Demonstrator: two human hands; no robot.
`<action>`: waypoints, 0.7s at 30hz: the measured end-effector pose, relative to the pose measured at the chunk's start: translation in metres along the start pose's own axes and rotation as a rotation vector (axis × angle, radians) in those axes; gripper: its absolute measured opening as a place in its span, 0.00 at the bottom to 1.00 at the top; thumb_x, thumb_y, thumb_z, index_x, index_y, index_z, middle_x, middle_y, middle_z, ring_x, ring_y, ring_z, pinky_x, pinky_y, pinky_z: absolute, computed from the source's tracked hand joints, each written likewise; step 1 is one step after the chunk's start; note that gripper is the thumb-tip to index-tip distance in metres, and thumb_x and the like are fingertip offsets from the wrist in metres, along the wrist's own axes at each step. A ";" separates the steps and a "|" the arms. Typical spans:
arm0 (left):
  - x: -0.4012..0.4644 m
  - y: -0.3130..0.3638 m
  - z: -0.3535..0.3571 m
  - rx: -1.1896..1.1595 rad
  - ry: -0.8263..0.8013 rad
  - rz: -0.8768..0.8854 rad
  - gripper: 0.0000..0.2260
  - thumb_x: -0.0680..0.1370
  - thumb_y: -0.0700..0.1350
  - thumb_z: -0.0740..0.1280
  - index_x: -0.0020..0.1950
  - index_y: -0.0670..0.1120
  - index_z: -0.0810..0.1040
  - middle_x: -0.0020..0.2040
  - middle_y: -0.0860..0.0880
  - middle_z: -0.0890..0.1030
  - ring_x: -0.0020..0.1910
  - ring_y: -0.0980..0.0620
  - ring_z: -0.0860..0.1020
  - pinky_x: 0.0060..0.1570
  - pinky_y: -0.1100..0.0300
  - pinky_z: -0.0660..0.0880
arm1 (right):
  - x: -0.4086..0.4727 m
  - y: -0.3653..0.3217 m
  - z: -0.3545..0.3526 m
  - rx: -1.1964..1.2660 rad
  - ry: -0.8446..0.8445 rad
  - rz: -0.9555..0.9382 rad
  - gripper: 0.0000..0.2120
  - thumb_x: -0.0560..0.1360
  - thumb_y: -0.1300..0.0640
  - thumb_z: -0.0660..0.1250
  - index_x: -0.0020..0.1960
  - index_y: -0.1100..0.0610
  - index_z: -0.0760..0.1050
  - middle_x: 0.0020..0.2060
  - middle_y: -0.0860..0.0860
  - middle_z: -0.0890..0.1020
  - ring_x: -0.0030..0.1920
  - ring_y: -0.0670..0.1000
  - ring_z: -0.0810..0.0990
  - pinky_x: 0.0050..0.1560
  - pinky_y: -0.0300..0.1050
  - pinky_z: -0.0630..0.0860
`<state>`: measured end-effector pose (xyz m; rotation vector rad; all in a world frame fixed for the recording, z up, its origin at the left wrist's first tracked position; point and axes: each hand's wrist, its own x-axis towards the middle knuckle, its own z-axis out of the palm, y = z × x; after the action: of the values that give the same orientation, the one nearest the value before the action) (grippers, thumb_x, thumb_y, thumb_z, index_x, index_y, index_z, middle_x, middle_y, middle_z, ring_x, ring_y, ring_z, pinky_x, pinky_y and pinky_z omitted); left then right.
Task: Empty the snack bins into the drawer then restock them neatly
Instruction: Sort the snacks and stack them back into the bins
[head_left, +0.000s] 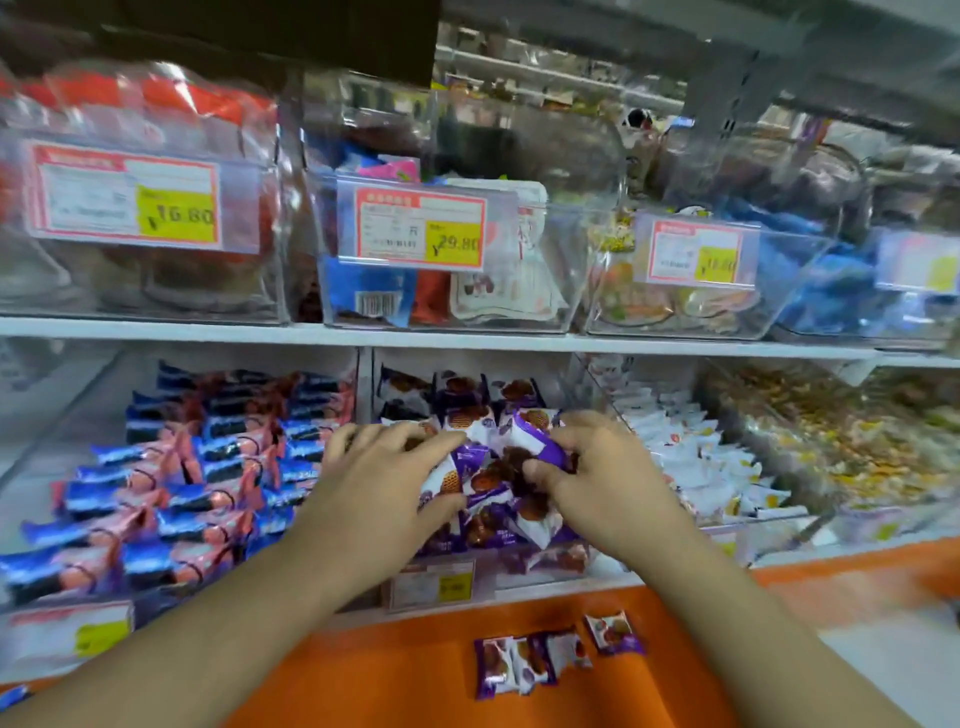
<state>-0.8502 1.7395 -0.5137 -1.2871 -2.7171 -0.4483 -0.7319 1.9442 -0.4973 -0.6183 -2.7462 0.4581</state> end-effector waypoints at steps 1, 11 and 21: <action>0.002 -0.001 0.001 0.019 -0.020 -0.016 0.31 0.80 0.71 0.55 0.81 0.65 0.55 0.79 0.58 0.64 0.77 0.51 0.62 0.76 0.46 0.52 | 0.000 0.007 0.002 -0.023 0.018 -0.035 0.11 0.78 0.46 0.73 0.44 0.53 0.83 0.66 0.49 0.78 0.67 0.53 0.72 0.64 0.45 0.68; 0.019 0.031 -0.005 -0.406 0.053 0.151 0.34 0.77 0.65 0.70 0.79 0.68 0.60 0.73 0.69 0.64 0.69 0.70 0.65 0.63 0.74 0.65 | -0.019 0.010 -0.019 0.654 -0.063 0.069 0.11 0.77 0.52 0.76 0.38 0.55 0.83 0.35 0.58 0.83 0.35 0.59 0.82 0.38 0.57 0.78; 0.033 0.056 -0.008 -0.757 -0.063 0.021 0.38 0.69 0.56 0.81 0.75 0.68 0.66 0.59 0.62 0.77 0.53 0.62 0.81 0.48 0.67 0.79 | -0.020 0.006 -0.017 0.808 0.054 0.132 0.05 0.80 0.50 0.72 0.52 0.47 0.77 0.37 0.52 0.87 0.41 0.57 0.87 0.48 0.66 0.83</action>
<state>-0.8281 1.7948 -0.4865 -1.4637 -2.6579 -1.5601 -0.7064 1.9445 -0.4884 -0.5647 -2.1822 1.4392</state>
